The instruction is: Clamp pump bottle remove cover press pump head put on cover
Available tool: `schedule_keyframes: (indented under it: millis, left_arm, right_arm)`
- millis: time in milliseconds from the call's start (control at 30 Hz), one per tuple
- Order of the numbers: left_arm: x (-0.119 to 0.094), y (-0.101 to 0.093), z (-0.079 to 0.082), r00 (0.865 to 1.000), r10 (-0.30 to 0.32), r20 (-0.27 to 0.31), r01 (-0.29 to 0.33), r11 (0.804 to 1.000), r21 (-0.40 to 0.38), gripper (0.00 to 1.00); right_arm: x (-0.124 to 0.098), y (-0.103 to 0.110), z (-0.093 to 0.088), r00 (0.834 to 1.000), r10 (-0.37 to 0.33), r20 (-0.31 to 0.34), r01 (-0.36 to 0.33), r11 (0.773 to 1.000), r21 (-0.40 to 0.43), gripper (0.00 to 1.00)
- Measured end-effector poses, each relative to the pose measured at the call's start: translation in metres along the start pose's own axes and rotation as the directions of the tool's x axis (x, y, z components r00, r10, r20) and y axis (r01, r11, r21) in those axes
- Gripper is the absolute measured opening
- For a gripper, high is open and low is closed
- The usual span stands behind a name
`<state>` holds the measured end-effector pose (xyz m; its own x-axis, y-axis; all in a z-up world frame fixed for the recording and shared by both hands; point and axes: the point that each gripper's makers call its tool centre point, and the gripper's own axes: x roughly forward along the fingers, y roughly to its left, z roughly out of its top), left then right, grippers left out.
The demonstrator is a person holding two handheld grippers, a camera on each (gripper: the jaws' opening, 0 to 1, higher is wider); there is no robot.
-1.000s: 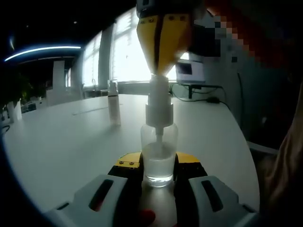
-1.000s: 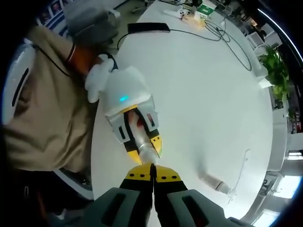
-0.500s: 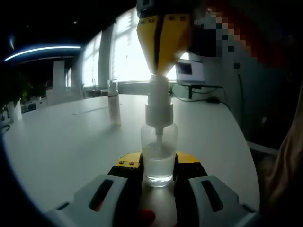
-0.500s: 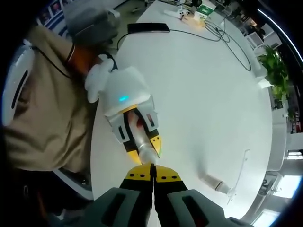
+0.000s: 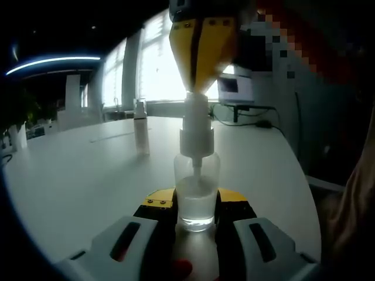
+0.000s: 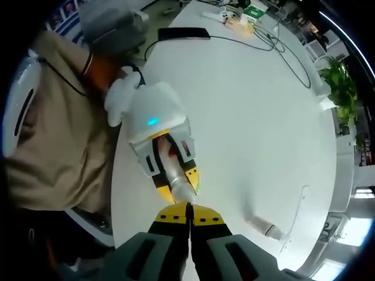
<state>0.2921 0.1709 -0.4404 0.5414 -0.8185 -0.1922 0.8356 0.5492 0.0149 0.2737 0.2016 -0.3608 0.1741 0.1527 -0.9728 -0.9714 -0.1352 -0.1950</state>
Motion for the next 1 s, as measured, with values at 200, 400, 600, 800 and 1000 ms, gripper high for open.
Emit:
schedule_keyframes:
  millis: [200,400,600,800,1000]
  left_arm:
    - [0.0000,-0.0002,0.0002,1.000,0.000,0.000,0.000,1.000,0.004,0.15]
    - [-0.0003,-0.0006,0.0000,1.000,-0.001,0.000,0.001,1.000,0.006,0.15]
    - [-0.0001,-0.0005,-0.0001,1.000,-0.002,0.000,0.002,1.000,0.005,0.15]
    - [-0.0001,-0.0010,0.0000,1.000,-0.002,0.000,0.002,1.000,0.004,0.15]
    - [0.0000,0.0006,-0.0001,1.000,-0.003,0.000,0.003,1.000,0.003,0.15]
  right_arm:
    - [0.0003,0.0007,0.0004,1.000,0.001,-0.008,-0.001,1.000,-0.003,0.00]
    - [0.0025,0.0016,-0.0001,1.000,0.012,-0.009,-0.012,1.000,0.005,0.00]
    - [0.0041,0.0016,0.0002,1.000,0.021,-0.014,-0.021,1.000,0.019,0.00]
    - [0.0064,0.0020,0.0002,1.000,0.016,-0.024,-0.015,1.000,0.022,0.00]
    - [0.0068,0.0023,0.0002,0.999,0.017,-0.034,-0.016,1.000,0.006,0.00]
